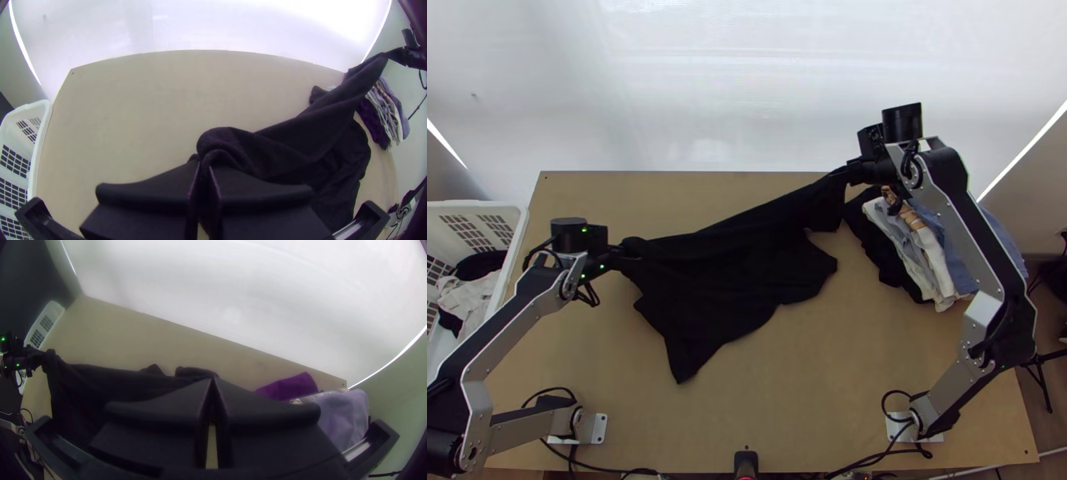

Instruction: Fold the t-shirt

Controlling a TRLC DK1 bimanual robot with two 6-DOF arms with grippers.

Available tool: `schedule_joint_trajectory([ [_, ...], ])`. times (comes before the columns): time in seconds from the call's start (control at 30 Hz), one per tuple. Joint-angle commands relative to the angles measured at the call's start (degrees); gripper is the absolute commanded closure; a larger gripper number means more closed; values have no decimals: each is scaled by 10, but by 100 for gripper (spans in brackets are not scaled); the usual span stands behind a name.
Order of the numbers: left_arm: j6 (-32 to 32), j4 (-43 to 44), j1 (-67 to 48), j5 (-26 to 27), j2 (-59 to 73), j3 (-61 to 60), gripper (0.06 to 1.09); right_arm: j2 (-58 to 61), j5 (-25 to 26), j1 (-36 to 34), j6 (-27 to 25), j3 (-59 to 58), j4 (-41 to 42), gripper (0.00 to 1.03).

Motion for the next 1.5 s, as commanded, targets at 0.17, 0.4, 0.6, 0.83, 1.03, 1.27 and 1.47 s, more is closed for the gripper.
schedule_joint_trajectory([
  [0.17, -19, 18, 23, 8, 5, -13, 105, 18, 3, 0, 1, -7, 1, 100],
  [0.4, -27, 14, -7, 8, -10, -6, 105, 72, 6, 12, -10, 56, 2, 100],
  [0.6, -26, 40, 11, 8, 27, 0, 105, 139, 16, 14, -12, 149, -5, 100],
  [0.83, -19, 59, 61, 7, 74, 17, 105, 200, 27, 11, -21, 204, -20, 100],
  [1.03, -14, 70, 97, 4, 94, 15, 105, 233, 39, 11, -26, 206, -21, 100],
  [1.27, -70, 8, 96, 47, 53, 29, 10, 215, 38, 27, -23, 190, -56, 100],
  [1.47, -76, 1, 86, 56, -6, 22, 10, 191, 38, 41, -25, 183, -62, 100],
])
